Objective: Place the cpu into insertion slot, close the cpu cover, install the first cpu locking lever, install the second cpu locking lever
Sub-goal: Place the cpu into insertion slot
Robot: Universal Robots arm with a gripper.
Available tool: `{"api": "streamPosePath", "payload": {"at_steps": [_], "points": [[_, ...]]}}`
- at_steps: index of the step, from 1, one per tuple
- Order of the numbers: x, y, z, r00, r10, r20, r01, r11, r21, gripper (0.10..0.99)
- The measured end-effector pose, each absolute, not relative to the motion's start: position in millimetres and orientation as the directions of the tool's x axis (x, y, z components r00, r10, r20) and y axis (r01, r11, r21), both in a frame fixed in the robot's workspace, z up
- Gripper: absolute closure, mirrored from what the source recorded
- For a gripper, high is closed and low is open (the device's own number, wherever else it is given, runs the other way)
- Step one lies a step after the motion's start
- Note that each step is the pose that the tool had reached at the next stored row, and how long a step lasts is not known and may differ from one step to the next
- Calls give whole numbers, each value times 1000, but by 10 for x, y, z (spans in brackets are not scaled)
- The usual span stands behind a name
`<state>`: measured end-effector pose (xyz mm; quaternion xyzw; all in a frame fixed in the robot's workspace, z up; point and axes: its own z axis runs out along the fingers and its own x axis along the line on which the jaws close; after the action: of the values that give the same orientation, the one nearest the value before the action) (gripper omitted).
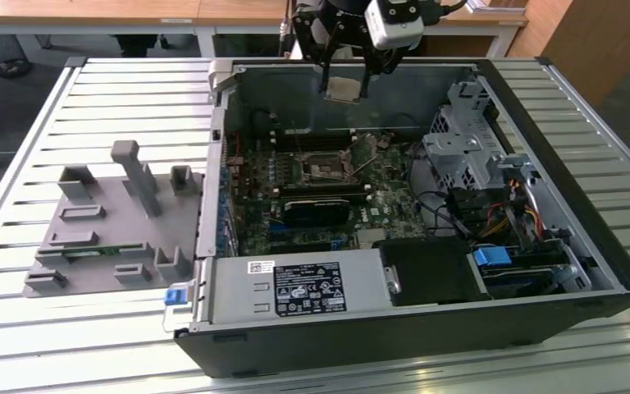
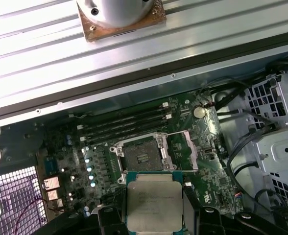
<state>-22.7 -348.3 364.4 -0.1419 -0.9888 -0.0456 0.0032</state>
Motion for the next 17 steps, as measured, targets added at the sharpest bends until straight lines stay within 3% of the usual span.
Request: {"api": "streamPosePath", "payload": {"at_steps": [17], "points": [[-227,-3482,3644,-944,329,19,329,940,89,541]]}}
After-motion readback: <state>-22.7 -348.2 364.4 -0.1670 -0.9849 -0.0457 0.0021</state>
